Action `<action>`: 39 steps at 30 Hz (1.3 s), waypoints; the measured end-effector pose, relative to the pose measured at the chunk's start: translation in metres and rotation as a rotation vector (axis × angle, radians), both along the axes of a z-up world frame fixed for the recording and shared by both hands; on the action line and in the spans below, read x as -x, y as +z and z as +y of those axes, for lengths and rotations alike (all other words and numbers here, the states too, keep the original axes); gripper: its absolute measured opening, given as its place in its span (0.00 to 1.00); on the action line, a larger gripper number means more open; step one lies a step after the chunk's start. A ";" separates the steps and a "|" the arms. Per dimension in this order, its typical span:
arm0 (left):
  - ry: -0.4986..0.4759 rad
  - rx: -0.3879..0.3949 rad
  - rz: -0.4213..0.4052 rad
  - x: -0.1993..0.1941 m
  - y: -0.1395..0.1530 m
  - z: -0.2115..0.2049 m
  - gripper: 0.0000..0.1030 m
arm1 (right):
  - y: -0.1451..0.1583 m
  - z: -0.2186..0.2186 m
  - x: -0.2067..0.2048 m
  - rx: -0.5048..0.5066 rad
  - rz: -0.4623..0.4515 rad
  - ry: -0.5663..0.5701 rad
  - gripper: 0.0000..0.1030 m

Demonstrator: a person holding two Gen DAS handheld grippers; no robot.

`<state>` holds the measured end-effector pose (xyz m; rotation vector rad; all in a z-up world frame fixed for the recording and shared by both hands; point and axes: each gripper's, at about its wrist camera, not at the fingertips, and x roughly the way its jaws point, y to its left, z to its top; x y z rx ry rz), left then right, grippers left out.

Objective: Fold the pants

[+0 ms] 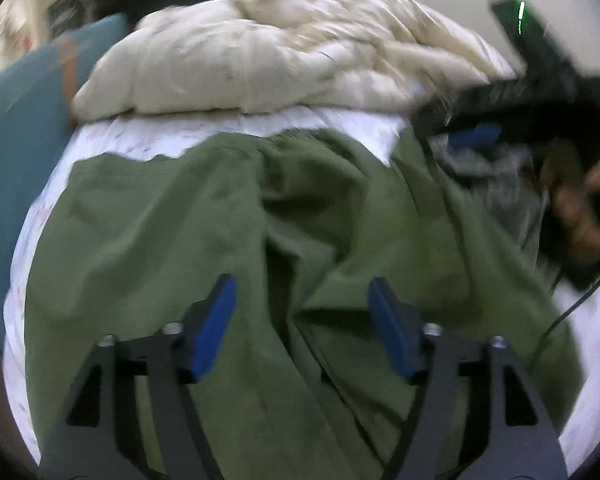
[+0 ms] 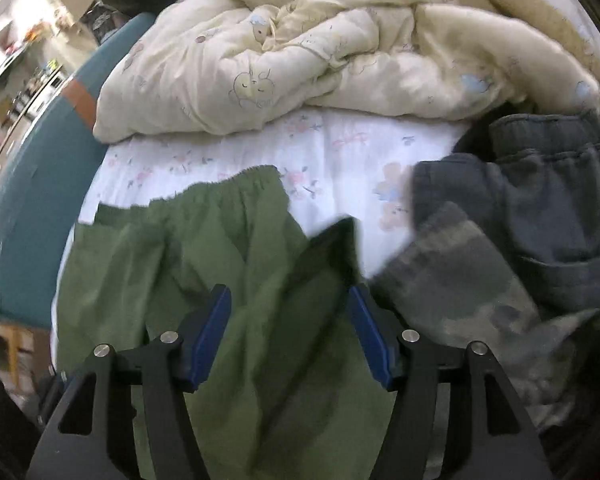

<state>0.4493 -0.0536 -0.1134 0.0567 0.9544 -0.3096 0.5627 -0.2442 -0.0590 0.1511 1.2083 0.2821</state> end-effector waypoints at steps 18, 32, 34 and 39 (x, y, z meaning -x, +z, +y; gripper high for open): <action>-0.232 -0.176 -0.141 -0.033 0.004 -0.073 0.00 | 0.012 -0.113 0.124 -0.197 -0.033 -0.132 0.61; 0.324 0.141 0.185 -0.111 -0.011 0.043 0.67 | 0.018 -0.114 0.140 -0.243 -0.007 -0.134 0.61; 0.257 0.088 0.138 -0.095 0.002 0.039 0.71 | 0.017 -0.112 0.153 -0.249 0.001 -0.137 0.61; 0.220 0.144 0.116 -0.033 0.032 0.065 0.72 | 0.019 -0.104 0.199 -0.320 0.011 -0.160 0.61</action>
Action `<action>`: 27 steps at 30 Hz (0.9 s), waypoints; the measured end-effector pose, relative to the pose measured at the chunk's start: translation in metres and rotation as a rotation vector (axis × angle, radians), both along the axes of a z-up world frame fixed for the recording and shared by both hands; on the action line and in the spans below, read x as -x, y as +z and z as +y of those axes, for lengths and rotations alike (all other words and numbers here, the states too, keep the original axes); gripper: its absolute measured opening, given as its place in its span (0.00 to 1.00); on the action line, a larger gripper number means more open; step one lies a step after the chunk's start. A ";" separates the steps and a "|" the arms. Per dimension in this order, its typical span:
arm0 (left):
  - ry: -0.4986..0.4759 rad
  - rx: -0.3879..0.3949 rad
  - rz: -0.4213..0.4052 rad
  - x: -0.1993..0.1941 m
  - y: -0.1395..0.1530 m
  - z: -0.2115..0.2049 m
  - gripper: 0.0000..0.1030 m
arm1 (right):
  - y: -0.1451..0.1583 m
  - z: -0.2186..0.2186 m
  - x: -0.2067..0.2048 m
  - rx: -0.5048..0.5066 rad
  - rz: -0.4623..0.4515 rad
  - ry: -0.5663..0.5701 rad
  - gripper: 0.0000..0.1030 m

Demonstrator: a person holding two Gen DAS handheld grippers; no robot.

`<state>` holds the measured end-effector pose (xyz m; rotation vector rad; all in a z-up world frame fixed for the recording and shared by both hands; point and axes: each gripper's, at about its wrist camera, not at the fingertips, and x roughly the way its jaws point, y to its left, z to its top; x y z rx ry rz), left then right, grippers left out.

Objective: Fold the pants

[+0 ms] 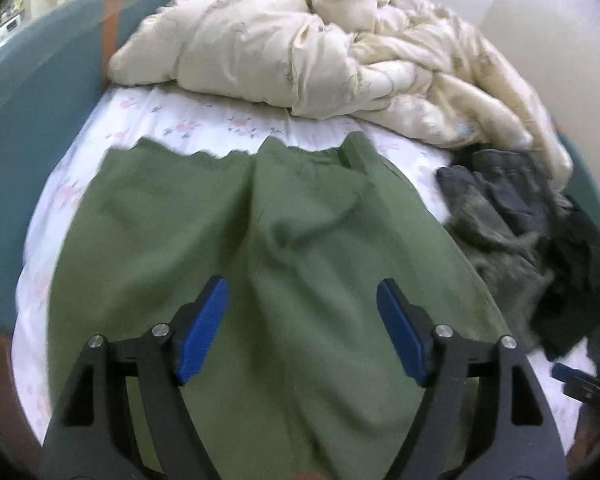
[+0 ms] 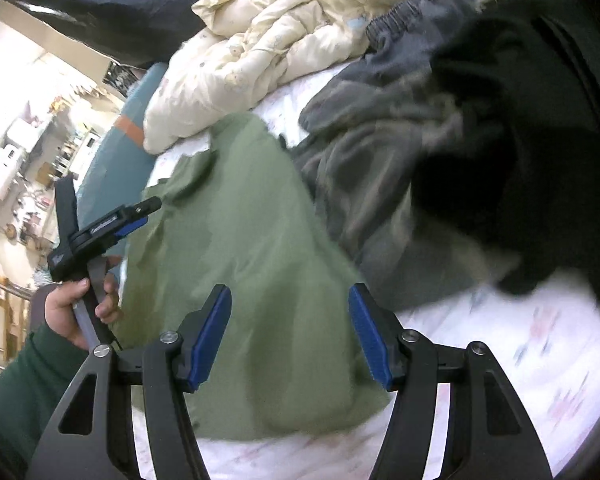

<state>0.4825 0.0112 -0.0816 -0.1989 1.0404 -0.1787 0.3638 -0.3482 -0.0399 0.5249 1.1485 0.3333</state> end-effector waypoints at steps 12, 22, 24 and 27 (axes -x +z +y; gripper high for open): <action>0.342 0.235 0.145 0.254 -0.056 0.070 0.78 | -0.095 0.023 0.143 -0.368 0.212 -0.229 0.67; 0.429 0.518 0.179 0.295 -0.115 0.042 0.78 | -0.150 0.105 0.140 -0.503 0.253 -0.202 0.67; 0.415 0.552 0.149 0.282 -0.116 0.049 0.78 | -0.150 0.098 0.132 -0.524 0.237 -0.227 0.66; 0.497 0.620 0.120 0.274 -0.123 0.076 0.76 | -0.146 0.073 0.120 -0.496 0.174 -0.323 0.66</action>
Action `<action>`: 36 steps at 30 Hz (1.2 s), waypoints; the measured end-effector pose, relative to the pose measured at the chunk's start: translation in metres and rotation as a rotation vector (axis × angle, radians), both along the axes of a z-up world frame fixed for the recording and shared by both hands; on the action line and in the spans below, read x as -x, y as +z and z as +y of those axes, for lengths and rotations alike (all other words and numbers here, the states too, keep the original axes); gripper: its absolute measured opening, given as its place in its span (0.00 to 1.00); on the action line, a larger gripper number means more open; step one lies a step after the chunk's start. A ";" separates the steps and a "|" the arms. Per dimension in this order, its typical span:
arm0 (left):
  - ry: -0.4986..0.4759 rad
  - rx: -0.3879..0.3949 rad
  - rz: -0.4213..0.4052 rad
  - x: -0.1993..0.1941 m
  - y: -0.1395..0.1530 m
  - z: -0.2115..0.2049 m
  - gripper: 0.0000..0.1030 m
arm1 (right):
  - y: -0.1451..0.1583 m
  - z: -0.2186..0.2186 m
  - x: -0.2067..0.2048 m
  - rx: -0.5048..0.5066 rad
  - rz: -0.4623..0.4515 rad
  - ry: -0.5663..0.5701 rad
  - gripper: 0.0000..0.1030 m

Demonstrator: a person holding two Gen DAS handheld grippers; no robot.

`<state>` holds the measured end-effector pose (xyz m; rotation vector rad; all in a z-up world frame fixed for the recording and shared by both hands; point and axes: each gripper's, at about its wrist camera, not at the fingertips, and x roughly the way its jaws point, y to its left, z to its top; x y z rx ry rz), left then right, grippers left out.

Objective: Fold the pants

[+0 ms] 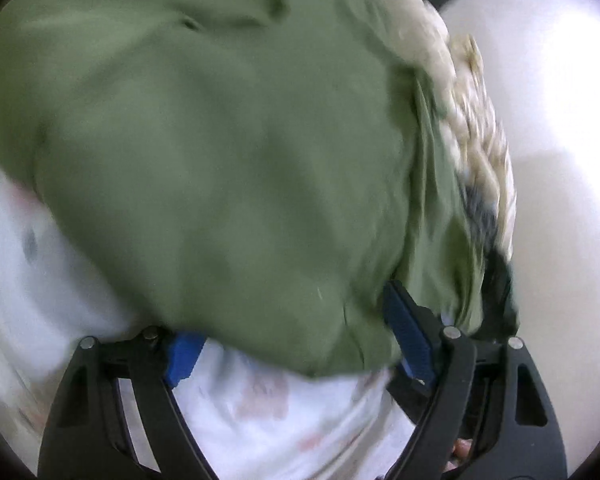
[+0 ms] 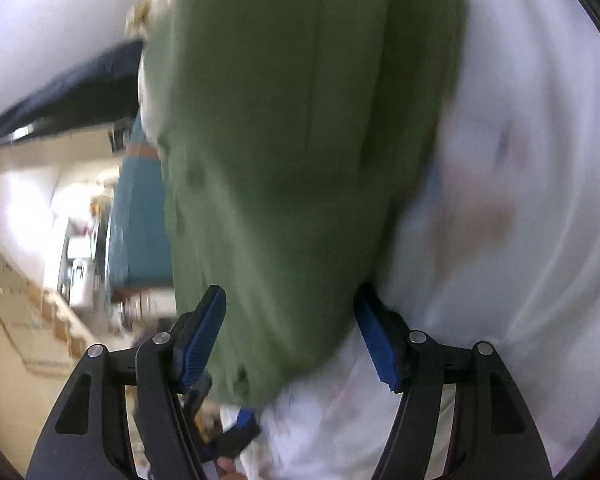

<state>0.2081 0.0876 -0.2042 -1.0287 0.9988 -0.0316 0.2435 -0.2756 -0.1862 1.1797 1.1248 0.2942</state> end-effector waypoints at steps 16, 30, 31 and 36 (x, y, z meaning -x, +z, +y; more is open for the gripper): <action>0.082 -0.126 -0.083 -0.004 0.024 0.012 0.01 | 0.007 0.004 -0.011 0.094 -0.054 -0.077 0.01; -0.018 -0.233 0.053 0.100 0.077 -0.012 0.01 | 0.105 -0.012 0.105 0.255 -0.052 -0.096 0.01; -0.029 -0.229 0.065 0.113 0.079 -0.016 0.01 | 0.104 -0.011 0.120 0.255 -0.030 -0.100 0.01; -0.160 -0.278 0.109 0.192 0.098 -0.043 0.01 | 0.115 -0.016 0.215 0.267 0.058 -0.090 0.01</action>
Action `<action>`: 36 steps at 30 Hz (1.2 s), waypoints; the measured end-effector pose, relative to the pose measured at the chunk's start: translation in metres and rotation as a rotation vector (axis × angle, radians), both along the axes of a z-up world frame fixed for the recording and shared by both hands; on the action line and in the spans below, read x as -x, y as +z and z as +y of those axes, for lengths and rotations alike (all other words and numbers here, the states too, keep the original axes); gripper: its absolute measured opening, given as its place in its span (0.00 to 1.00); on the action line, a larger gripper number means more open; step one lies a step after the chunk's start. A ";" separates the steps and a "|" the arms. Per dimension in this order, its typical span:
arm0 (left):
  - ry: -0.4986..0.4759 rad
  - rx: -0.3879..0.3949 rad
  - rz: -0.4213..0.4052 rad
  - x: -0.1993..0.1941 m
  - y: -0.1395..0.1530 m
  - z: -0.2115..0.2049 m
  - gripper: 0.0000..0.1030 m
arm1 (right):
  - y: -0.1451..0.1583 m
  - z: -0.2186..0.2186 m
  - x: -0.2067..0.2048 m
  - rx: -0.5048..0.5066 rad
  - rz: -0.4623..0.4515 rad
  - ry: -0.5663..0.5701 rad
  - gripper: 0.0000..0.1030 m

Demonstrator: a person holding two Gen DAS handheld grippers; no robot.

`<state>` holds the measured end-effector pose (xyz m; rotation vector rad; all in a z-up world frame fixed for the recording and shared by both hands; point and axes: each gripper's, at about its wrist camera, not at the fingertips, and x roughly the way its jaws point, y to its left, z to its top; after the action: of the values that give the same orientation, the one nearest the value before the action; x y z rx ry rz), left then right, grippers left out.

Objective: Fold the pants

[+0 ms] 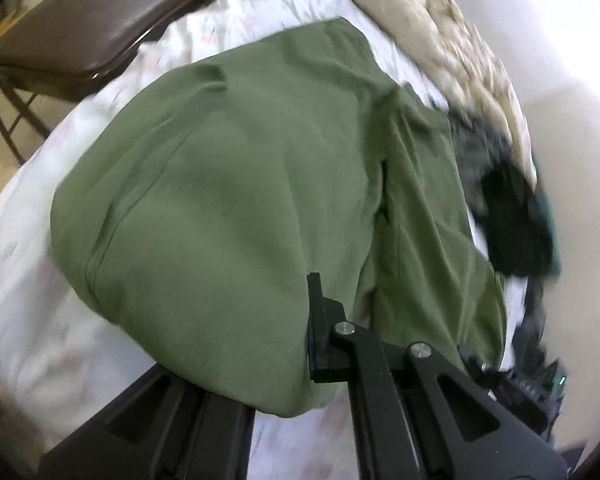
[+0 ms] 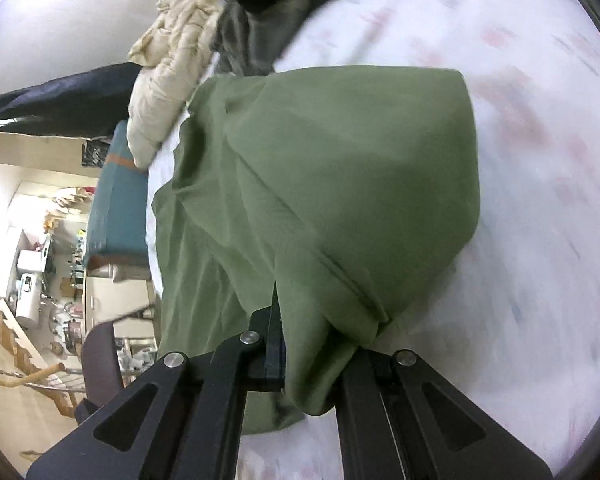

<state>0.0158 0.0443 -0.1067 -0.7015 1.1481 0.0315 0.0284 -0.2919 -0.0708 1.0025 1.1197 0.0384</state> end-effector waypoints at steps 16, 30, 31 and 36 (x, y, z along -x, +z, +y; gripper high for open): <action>-0.409 -0.149 0.233 0.121 0.038 -0.035 0.66 | -0.006 0.026 0.165 -0.059 0.413 0.099 0.61; -0.196 -0.019 -0.058 0.041 0.170 0.070 0.66 | 0.139 0.041 0.092 0.066 0.023 0.420 0.61; -0.215 -0.019 -0.079 0.038 0.182 0.068 0.66 | 0.143 0.037 0.080 0.070 0.002 0.407 0.61; -0.300 -0.155 -0.244 0.016 0.214 0.059 0.86 | 0.140 0.032 0.008 0.118 -0.047 0.382 0.61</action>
<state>-0.0001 0.1033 0.1069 -0.3791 0.9938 -0.2112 0.0201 -0.2603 0.0693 0.6697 1.2418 0.2979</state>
